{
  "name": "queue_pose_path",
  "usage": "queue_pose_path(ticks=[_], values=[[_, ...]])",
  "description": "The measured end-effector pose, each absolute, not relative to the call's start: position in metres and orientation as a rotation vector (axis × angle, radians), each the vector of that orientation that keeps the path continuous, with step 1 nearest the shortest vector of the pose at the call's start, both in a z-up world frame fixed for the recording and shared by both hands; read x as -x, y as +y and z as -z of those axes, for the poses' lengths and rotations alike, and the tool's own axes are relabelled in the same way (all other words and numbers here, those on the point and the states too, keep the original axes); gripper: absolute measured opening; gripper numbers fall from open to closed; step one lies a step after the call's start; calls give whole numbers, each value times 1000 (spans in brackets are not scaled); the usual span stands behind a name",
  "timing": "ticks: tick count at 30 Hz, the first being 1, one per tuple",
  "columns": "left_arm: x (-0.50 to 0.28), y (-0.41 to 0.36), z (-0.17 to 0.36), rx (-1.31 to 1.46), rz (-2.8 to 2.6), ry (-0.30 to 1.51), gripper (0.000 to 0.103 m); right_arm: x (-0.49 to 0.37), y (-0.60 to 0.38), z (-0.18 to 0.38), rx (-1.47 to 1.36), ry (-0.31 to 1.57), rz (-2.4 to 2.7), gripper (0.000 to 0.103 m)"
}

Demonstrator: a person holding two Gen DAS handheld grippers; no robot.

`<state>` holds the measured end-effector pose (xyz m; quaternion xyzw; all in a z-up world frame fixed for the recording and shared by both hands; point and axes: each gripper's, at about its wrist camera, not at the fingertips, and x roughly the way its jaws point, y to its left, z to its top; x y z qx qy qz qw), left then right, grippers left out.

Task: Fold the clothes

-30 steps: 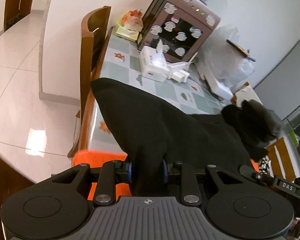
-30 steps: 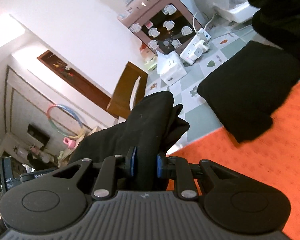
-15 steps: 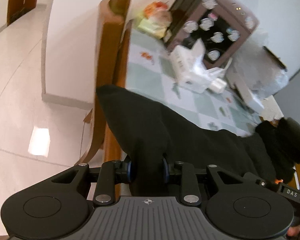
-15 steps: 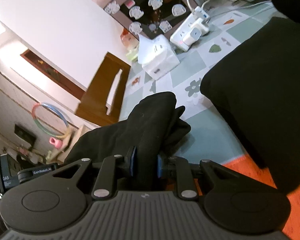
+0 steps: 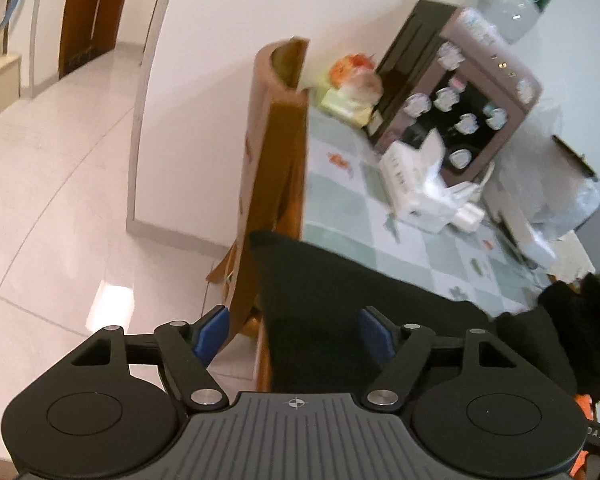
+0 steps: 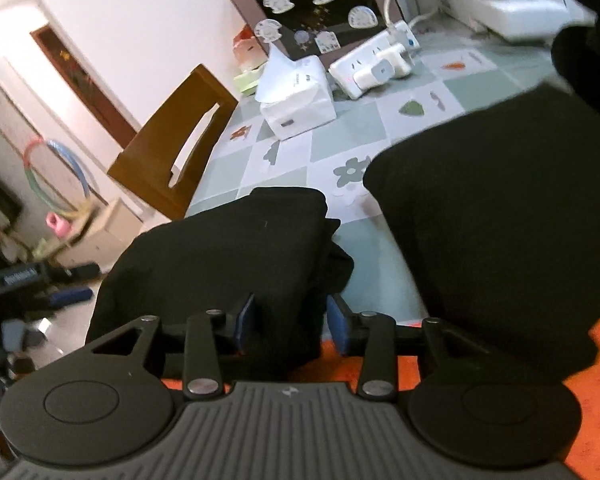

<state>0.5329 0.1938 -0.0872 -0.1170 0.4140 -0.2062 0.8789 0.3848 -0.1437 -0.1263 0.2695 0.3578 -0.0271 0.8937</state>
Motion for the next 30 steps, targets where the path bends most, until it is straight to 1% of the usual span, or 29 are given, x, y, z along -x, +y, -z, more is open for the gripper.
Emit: queue_pose_path(ticks=[2, 6, 11, 14, 16, 18, 21, 24, 27, 30], values=[[-519, 189, 74, 217, 444, 838, 76, -375, -140, 113, -526, 738, 37, 45], [-484, 178, 44, 166, 477, 773, 82, -352, -135, 83, -481, 725, 15, 45], [-426, 155, 5, 43, 506, 673, 85, -317, -132, 47, -469, 696, 10, 45], [-392, 145, -11, 19, 532, 644, 88, -293, -130, 31, -451, 679, 9, 45], [-367, 138, -17, -9, 543, 628, 93, -275, -129, 22, -435, 669, 10, 45], [-341, 132, -22, -40, 552, 605, 94, -256, -128, 15, -424, 667, 8, 46], [-302, 126, -27, -56, 561, 578, 99, -227, -129, 7, -399, 661, 1, 52], [-267, 121, -33, -42, 565, 556, 99, -200, -132, 3, -386, 657, -16, 56], [-231, 114, -38, -42, 551, 517, 103, -174, -140, 4, -379, 673, -48, 61], [-192, 101, -42, -69, 513, 471, 103, -149, -146, 5, -342, 688, -81, 68]])
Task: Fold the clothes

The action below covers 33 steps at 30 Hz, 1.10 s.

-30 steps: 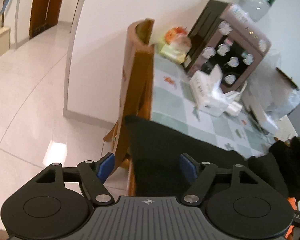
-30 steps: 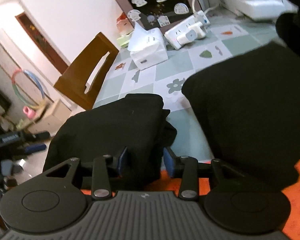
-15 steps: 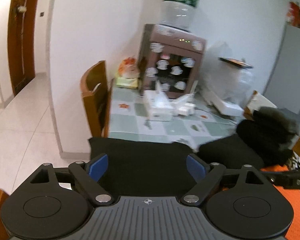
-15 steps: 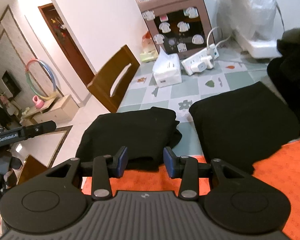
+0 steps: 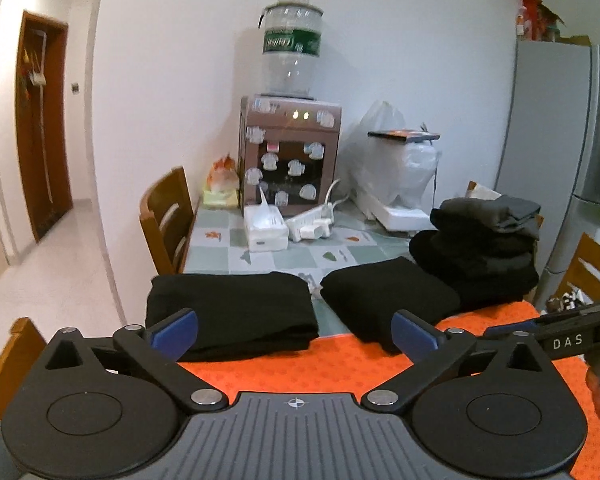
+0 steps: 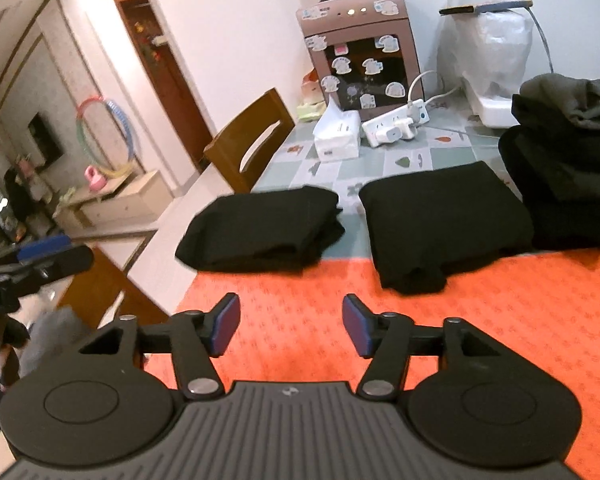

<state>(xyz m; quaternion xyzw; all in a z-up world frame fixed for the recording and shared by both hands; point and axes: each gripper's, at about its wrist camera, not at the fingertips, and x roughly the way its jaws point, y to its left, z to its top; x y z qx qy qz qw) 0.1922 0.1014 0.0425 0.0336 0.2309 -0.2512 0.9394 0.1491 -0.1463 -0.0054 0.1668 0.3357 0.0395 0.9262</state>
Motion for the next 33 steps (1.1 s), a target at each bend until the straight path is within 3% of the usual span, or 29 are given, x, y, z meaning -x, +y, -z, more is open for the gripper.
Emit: queue_pose_path(ticks=[2, 8, 18, 33], values=[[-167, 91, -46, -81, 486, 449, 103, -133, -150, 5, -311, 692, -113, 79], [-97, 53, -51, -46, 400, 418, 103, -83, -168, -4, -201, 688, -210, 91], [-9, -28, -46, -118, 145, 452, 103, 3, -215, -19, -80, 663, -303, 100], [49, -73, -15, -95, 179, 678, 103, 86, -273, 19, -189, 735, -266, 101]])
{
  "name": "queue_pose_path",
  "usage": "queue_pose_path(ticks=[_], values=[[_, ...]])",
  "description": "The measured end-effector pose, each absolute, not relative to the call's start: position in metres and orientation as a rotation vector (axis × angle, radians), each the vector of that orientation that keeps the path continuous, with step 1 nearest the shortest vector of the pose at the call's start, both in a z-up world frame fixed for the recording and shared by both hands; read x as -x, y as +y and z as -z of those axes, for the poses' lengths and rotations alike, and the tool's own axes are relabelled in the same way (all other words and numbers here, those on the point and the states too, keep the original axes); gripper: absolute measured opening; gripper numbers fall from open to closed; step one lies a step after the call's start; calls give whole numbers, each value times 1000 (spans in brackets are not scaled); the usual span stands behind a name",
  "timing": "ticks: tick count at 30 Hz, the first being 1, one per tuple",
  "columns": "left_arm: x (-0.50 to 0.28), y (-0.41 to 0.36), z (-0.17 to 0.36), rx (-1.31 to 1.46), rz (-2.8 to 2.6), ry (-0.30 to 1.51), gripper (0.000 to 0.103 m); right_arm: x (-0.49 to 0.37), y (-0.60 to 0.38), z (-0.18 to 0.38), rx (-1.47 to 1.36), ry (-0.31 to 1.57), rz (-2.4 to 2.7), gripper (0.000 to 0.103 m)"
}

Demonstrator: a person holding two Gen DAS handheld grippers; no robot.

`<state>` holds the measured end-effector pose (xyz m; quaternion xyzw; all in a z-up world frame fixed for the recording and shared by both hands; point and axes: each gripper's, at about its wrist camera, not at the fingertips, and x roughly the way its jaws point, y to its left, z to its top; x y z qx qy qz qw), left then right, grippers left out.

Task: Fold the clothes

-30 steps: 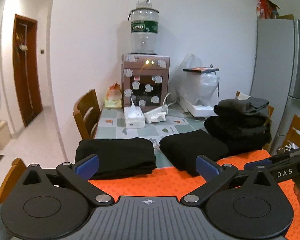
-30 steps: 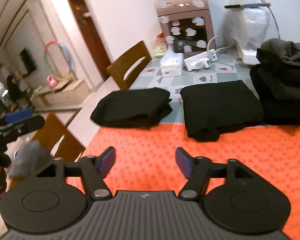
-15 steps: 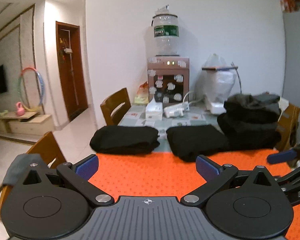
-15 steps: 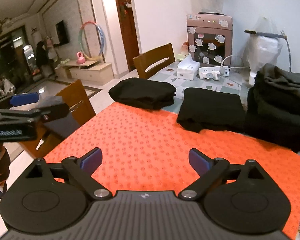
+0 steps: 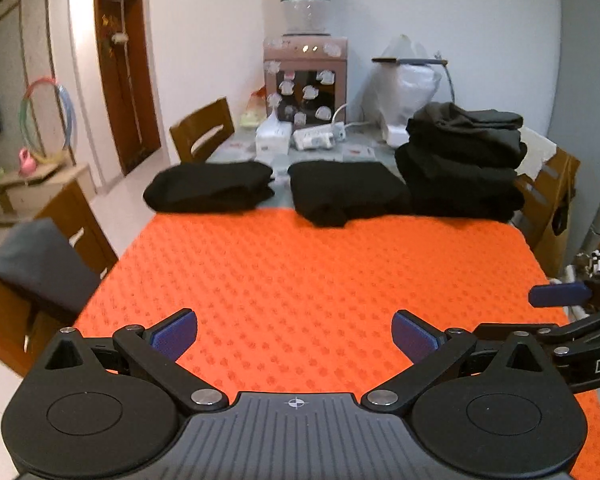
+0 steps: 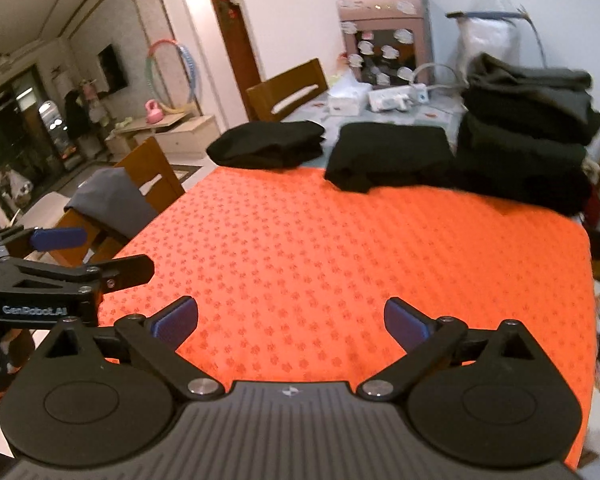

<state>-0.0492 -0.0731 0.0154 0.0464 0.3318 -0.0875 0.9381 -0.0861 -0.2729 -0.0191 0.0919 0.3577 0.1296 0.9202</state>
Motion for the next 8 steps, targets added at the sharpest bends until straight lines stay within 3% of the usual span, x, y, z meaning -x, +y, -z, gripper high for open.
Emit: queue_pose_path(ticks=[8], values=[[53, -82, -12, -115, 145, 685, 103, 99, -284, 19, -209, 699, -198, 101]])
